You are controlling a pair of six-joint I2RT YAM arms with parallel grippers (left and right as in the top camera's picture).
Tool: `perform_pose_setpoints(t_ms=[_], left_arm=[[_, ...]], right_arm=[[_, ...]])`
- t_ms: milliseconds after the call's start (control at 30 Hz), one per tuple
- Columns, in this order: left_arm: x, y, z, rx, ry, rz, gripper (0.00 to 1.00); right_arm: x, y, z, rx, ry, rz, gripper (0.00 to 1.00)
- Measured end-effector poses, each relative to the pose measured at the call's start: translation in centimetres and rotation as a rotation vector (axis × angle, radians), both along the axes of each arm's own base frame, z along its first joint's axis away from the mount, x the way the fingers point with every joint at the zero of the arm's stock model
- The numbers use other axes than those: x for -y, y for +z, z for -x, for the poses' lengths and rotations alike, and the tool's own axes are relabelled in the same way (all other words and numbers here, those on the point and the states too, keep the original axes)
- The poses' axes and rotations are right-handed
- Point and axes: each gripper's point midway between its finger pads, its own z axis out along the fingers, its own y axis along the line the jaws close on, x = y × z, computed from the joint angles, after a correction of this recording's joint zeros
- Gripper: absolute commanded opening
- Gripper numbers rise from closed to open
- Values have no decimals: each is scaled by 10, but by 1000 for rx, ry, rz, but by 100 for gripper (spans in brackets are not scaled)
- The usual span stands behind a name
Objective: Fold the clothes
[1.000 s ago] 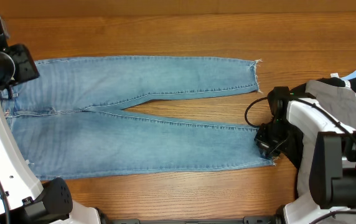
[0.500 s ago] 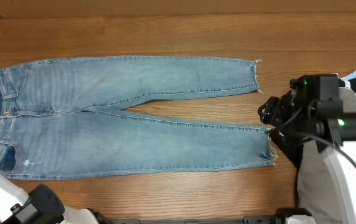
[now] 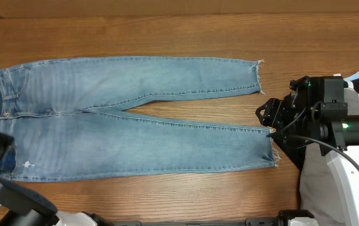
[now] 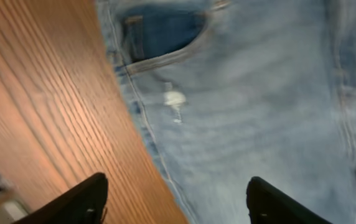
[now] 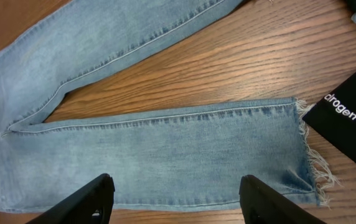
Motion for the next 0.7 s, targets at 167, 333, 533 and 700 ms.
perform_pose_setpoints(t_ms=[167,333,533,700], left_arm=[[-2,-47,25,71,92,78,83],[-11,-77,25,163,119,48,82],[-16,-91,12,236,90,-1,76],[-16,-93,13,234,87,-5,73]], right_arm=[[0,0,0,1,0,0,69],[0,0,0,1,0,0,69],[0,0,0,-2,0,0,69],[0,-1,1,-4,0,1,69]])
